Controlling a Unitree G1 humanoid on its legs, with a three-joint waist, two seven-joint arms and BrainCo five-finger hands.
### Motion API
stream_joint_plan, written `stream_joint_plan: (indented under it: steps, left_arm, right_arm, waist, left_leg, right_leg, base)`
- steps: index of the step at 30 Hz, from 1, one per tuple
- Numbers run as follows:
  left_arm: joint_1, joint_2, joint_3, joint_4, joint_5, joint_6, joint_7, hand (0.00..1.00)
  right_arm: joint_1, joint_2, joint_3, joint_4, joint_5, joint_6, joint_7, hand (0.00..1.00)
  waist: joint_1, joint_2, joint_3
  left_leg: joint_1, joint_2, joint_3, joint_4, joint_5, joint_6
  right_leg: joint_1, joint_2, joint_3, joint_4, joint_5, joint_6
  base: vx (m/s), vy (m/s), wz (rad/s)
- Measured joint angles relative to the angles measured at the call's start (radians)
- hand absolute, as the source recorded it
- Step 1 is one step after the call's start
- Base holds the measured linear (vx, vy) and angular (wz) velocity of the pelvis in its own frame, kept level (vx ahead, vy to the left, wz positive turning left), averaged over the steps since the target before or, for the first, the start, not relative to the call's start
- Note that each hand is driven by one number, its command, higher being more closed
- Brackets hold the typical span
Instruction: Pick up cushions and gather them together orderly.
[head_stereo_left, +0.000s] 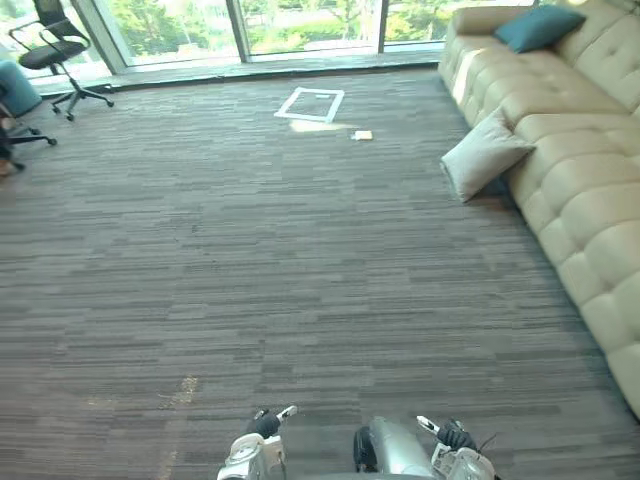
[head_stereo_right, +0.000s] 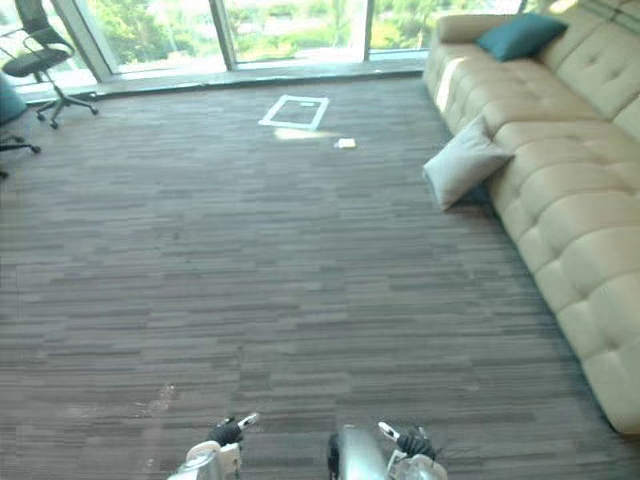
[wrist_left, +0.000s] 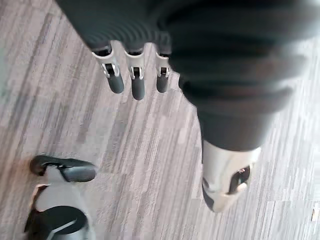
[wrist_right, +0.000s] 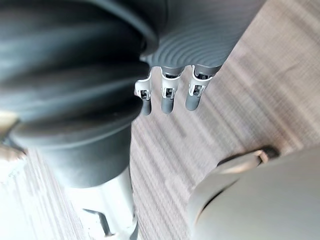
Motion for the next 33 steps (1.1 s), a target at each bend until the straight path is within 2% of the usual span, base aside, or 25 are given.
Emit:
stream_joint_plan:
  steps: [1, 2, 3, 5, 6, 8, 10, 11, 12, 13, 14, 15, 16, 17, 18, 21, 23, 24, 26, 27, 28, 29, 31, 32, 33]
  left_arm:
    - [0.002, 0.004, -0.002, -0.024, -0.001, -0.005, 0.0, 0.0]
    - [0.007, 0.013, -0.005, -0.043, -0.007, -0.014, 0.0, 0.0]
    - [0.008, 0.017, -0.005, -0.049, -0.011, -0.017, 0.0, 0.0]
    - [0.015, 0.021, -0.004, -0.083, -0.021, -0.028, 0.001, 0.0]
    - [0.015, 0.022, -0.004, -0.083, -0.021, -0.032, 0.001, 0.0]
    - [0.017, 0.022, -0.004, -0.091, -0.03, -0.041, 0.003, 0.0]
    - [0.027, 0.024, -0.003, -0.107, -0.034, -0.042, 0.003, 0.0]
    - [0.031, 0.021, -0.005, -0.103, -0.036, -0.041, 0.005, 0.0]
    - [0.031, 0.027, -0.004, -0.098, -0.037, -0.041, 0.005, 0.0]
    - [0.027, 0.052, -0.004, -0.091, -0.037, -0.041, 0.004, 0.0]
    - [0.018, 0.072, -0.003, -0.072, -0.037, -0.039, 0.006, 0.0]
    - [0.017, 0.077, -0.004, -0.068, -0.036, -0.039, 0.006, 0.0]
    - [0.015, 0.082, -0.005, -0.058, -0.036, -0.036, 0.006, 0.0]
    - [0.009, 0.08, -0.013, -0.042, -0.036, -0.03, 0.008, 0.0]
    - [-0.002, 0.076, -0.045, -0.014, -0.036, -0.019, 0.009, 0.0]
    - [-0.014, 0.058, -0.063, 0.002, -0.036, -0.017, 0.018, 0.0]
    - [-0.027, 0.044, -0.065, 0.018, -0.036, -0.014, 0.018, 0.0]
    - [-0.028, 0.04, -0.066, 0.018, -0.036, -0.012, 0.018, 0.0]
    - [-0.031, 0.025, -0.073, 0.016, -0.031, -0.013, 0.018, 0.0]
    - [-0.028, 0.023, -0.081, 0.016, -0.029, -0.013, 0.018, 0.0]
    - [-0.009, 0.015, -0.083, 0.016, -0.02, -0.012, 0.015, 0.0]
    - [-0.001, 0.005, -0.08, 0.006, -0.008, -0.014, 0.014, 0.0]
    - [0.0, 0.003, -0.076, 0.0, -0.005, -0.013, 0.012, 0.0]
    - [0.001, -0.003, -0.056, 0.0, 0.004, -0.012, 0.004, 0.0]
    - [-0.002, -0.007, -0.036, -0.006, 0.007, -0.012, -0.001, 0.0]
  right_arm:
    - [-0.006, -0.006, 0.022, 0.004, 0.0, 0.004, -0.001, 0.0]
    - [-0.008, -0.003, 0.051, 0.005, 0.002, 0.01, 0.0, 0.0]
    - [-0.008, -0.001, 0.06, 0.005, 0.002, 0.01, -0.001, 0.0]
    - [-0.015, 0.011, 0.071, 0.003, 0.004, 0.01, -0.001, 0.0]
    - [-0.015, 0.014, 0.069, 0.002, 0.005, 0.01, -0.002, 0.0]
    - [-0.012, 0.017, 0.071, 0.001, 0.023, 0.01, -0.003, 0.0]
    - [0.003, 0.018, 0.071, 0.002, 0.023, 0.011, -0.003, 0.0]
    - [0.018, 0.018, 0.071, 0.003, 0.022, 0.012, -0.004, 0.0]
    - [0.026, 0.023, 0.071, 0.003, 0.022, 0.012, -0.004, 0.0]
    - [0.034, 0.037, 0.068, 0.003, 0.021, 0.018, -0.004, 0.0]
    - [0.047, 0.057, 0.073, 0.003, 0.02, 0.02, 0.0, 0.0]
    - [0.049, 0.064, 0.073, 0.003, 0.02, 0.02, 0.0, 0.0]
    - [0.051, 0.071, 0.076, 0.003, 0.019, 0.019, 0.001, 0.0]
    - [0.048, 0.068, 0.079, -0.003, 0.015, 0.018, 0.005, 0.0]
    - [0.052, 0.052, 0.08, -0.021, 0.0, 0.008, 0.005, 0.0]
    - [0.059, 0.034, 0.079, -0.039, -0.008, -0.003, 0.005, 0.0]
    - [0.05, 0.029, 0.06, -0.034, -0.007, -0.005, 0.002, 0.0]
    - [0.047, 0.028, 0.054, -0.034, -0.008, -0.007, 0.002, 0.0]
    - [0.04, 0.033, 0.03, -0.03, -0.007, -0.011, 0.001, 0.0]
    - [0.035, 0.032, 0.026, -0.027, -0.005, -0.011, 0.001, 0.0]
    - [0.025, 0.023, 0.027, -0.022, -0.007, -0.009, 0.001, 0.0]
    - [0.017, 0.024, 0.032, -0.016, -0.01, -0.009, 0.0, 0.0]
    - [0.009, 0.017, 0.03, -0.014, -0.016, -0.007, 0.0, 0.0]
    - [0.009, 0.007, 0.033, -0.016, -0.016, -0.003, 0.0, 0.0]
    - [0.009, 0.0, 0.037, -0.018, -0.015, -0.001, 0.0, 0.0]
  waist:
    - [0.01, 0.001, 0.01]
    - [0.028, -0.013, 0.018]
    - [0.037, -0.016, 0.018]
    - [0.061, -0.024, 0.018]
    - [0.061, -0.025, 0.018]
    - [0.063, -0.03, 0.011]
    - [0.066, -0.046, -0.006]
    - [0.076, -0.054, -0.021]
    - [0.079, -0.068, -0.033]
    - [0.078, -0.114, -0.052]
    - [0.074, -0.156, -0.049]
    - [0.073, -0.161, -0.046]
    - [0.071, -0.161, -0.042]
    - [0.057, -0.154, -0.037]
    - [0.053, -0.129, -0.027]
    - [0.05, -0.107, -0.022]
    - [0.033, -0.105, -0.01]
    - [0.031, -0.104, -0.01]
    - [0.015, -0.102, -0.007]
    - [0.01, -0.098, -0.004]
    - [0.004, -0.072, -0.007]
    - [0.003, -0.072, -0.016]
    - [0.004, -0.05, -0.009]
    - [-0.002, -0.025, -0.012]
    - [-0.002, -0.009, -0.008]
  left_leg:
    - [-0.091, 0.031, 0.032, 0.142, -0.031, 0.052]
    - [-0.146, 0.044, 0.073, 0.159, -0.07, 0.102]
    - [-0.164, 0.049, 0.092, 0.147, -0.083, 0.107]
    - [-0.263, 0.063, 0.172, -0.075, -0.146, 0.135]
    - [-0.273, 0.06, 0.176, -0.126, -0.147, 0.134]
    - [-0.319, 0.023, 0.191, -0.493, -0.106, 0.114]
    - [-0.343, -0.012, 0.169, -0.609, -0.06, 0.135]
    - [-0.334, -0.027, 0.167, -0.627, 0.064, 0.167]
    - [-0.327, -0.033, 0.172, -0.626, 0.105, 0.18]
    - [-0.308, -0.075, 0.204, -0.61, 0.073, 0.194]
    - [-0.236, -0.105, 0.224, -0.606, 0.007, 0.21]
    - [-0.215, -0.111, 0.223, -0.61, -0.006, 0.212]
    - [-0.162, -0.116, 0.222, -0.628, -0.031, 0.216]
    - [-0.086, -0.121, 0.218, -0.652, -0.05, 0.214]
    - [0.007, -0.12, 0.219, -0.697, -0.058, 0.207]
    - [0.13, -0.118, 0.222, -0.785, -0.069, 0.198]
    - [0.232, -0.119, 0.219, -0.852, -0.091, 0.218]
    - [0.243, -0.118, 0.217, -0.855, -0.105, 0.223]
    - [0.296, -0.12, 0.19, -0.873, -0.186, 0.203]
    - [0.315, -0.121, 0.185, -0.878, -0.21, 0.189]
    - [0.344, -0.107, 0.159, -0.886, -0.224, 0.184]
    - [0.332, -0.101, 0.136, -0.824, -0.222, 0.185]
    - [0.291, -0.079, 0.103, -0.683, -0.22, 0.181]
    - [0.218, -0.049, 0.075, -0.503, -0.206, 0.156]
    - [0.105, -0.02, 0.047, -0.24, -0.122, 0.065]
  right_leg:
    - [0.094, 0.015, 0.025, -0.065, -0.011, -0.012]
    - [0.182, 0.01, 0.054, -0.121, -0.018, -0.014]
    - [0.209, 0.007, 0.064, -0.143, -0.019, -0.015]
    - [0.338, -0.016, 0.124, -0.24, -0.032, 0.012]
    - [0.357, -0.022, 0.131, -0.254, -0.036, 0.018]
    - [0.432, -0.061, 0.165, -0.318, -0.086, 0.062]
    - [0.485, -0.099, 0.188, -0.348, -0.116, 0.102]
    - [0.495, -0.113, 0.237, -0.301, -0.133, 0.13]
    - [0.486, -0.125, 0.252, -0.267, -0.141, 0.146]
    - [0.448, -0.169, 0.283, -0.161, -0.142, 0.167]
    - [0.363, -0.172, 0.334, 0.095, -0.037, 0.257]
    - [0.336, -0.163, 0.349, 0.174, 0.013, 0.277]
    - [0.254, -0.139, 0.371, 0.362, 0.117, 0.33]
    - [0.165, -0.116, 0.356, 0.533, 0.137, 0.349]
    - [0.078, -0.104, 0.306, 0.622, 0.112, 0.333]
    - [-0.076, -0.094, 0.195, 0.612, 0.043, 0.278]
    - [-0.175, -0.08, 0.079, 0.41, -0.003, 0.202]
    - [-0.189, -0.073, 0.059, 0.338, 0.007, 0.19]
    - [-0.193, -0.049, 0.013, 0.009, 0.109, 0.137]
    - [-0.199, -0.046, 0.012, -0.017, 0.167, 0.105]
    - [-0.205, -0.031, 0.007, 0.038, 0.185, 0.052]
    - [-0.198, -0.039, 0.004, 0.07, 0.135, 0.035]
    - [-0.163, -0.048, -0.014, 0.076, 0.102, 0.035]
    - [-0.119, -0.033, -0.023, 0.051, 0.082, 0.039]
    - [-0.061, -0.017, -0.025, 0.007, 0.066, 0.029]
  base:
    - [0.68, -0.058, -0.47]
    - [0.47, -0.018, -0.56]
    - [0.51, 0.022, -0.82]
    - [0.51, 0.06, -0.84]
    - [0.43, 0.075, -0.62]
    - [0.51, 0.151, -0.47]
    - [0.74, 0.307, -0.55]
    - [0.91, 0.397, -0.63]
    - [0.66, 0.293, -0.51]
    - [0.76, 0.36, -0.37]
    - [0.72, 0.355, -0.33]
    - [0.8, 0.398, -0.36]
    - [0.59, 0.285, -0.29]
    - [0.64, 0.299, -0.41]
    - [0.48, 0.226, -0.34]
    - [0.4, 0.168, -0.22]
    - [0.41, 0.083, 0.23]
    - [0.41, 0.024, 0.32]
    - [0.45, -0.025, 0.55]
    - [0.63, -0.104, 0.59]
    - [0.55, -0.111, 0.35]
    - [0.54, -0.135, 0.25]
    - [0.44, -0.191, 0.18]
    - [0.59, -0.257, 0.19]
    - [0.5, -0.197, 0.07]
